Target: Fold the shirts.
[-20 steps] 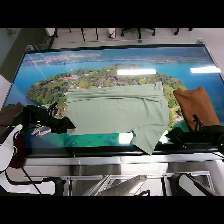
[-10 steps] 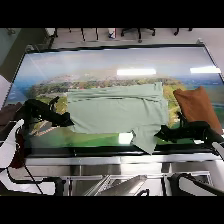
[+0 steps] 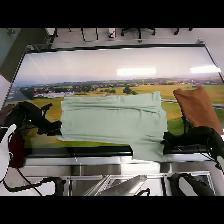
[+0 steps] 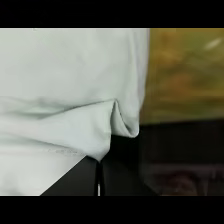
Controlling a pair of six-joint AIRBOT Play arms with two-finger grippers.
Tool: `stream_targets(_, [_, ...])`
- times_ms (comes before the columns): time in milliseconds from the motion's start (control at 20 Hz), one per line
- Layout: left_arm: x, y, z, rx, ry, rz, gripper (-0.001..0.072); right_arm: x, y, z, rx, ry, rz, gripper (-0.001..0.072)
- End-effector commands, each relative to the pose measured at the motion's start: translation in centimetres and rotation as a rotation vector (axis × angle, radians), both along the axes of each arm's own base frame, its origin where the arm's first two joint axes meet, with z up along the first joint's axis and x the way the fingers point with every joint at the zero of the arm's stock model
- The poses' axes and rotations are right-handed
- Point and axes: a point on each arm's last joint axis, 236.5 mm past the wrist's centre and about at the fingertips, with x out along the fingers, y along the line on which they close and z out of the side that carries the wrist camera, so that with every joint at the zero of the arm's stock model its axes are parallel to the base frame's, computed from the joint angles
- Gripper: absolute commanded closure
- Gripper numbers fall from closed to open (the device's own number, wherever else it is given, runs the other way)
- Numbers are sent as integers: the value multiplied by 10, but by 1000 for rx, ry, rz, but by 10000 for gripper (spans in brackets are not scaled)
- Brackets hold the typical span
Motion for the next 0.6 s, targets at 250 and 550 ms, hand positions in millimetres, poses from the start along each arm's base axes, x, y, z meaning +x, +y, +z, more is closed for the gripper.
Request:
stream_targets(250, [19,26,18,92,-91,10,688,89,3,88,34,-423,-73,696])
stream_targets(550, [110,9,44,123,-221,-13,688,199,22,94,20,-482,47,696])
